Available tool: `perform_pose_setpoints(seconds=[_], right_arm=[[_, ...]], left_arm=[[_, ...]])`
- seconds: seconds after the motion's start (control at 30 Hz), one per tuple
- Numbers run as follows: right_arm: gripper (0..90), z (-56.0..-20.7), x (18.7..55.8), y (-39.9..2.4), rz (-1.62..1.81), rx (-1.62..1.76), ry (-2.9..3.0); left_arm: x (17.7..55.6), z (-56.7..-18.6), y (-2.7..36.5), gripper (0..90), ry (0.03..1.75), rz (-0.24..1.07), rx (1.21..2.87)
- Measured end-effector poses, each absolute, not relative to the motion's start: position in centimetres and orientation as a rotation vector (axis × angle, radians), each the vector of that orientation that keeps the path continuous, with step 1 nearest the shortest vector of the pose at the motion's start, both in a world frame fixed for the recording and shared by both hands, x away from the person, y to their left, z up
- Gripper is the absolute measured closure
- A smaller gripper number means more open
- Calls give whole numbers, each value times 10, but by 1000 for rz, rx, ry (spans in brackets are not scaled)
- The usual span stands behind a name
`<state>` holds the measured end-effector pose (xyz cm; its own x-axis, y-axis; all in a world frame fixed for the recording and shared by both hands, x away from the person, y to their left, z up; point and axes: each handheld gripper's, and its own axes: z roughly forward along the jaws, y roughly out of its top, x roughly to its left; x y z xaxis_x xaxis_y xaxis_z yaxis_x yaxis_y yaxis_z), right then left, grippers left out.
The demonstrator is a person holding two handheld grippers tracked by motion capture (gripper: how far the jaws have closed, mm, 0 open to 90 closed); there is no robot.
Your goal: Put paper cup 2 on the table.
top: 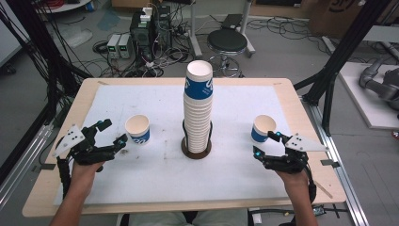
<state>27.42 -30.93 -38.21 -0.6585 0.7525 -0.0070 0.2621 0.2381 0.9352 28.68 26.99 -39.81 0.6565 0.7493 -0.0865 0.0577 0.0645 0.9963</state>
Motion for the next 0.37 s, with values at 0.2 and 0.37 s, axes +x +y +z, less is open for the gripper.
perform_pose_setpoints(seconds=[0.2,0.37], right_arm=[[203,-382,274,-310,1416,923,2051],[203,-382,274,-311,1418,927,2050]], left_arm=[[288,-398,270,133,723,598,1429],[288,-400,271,133,729,601,1427]])
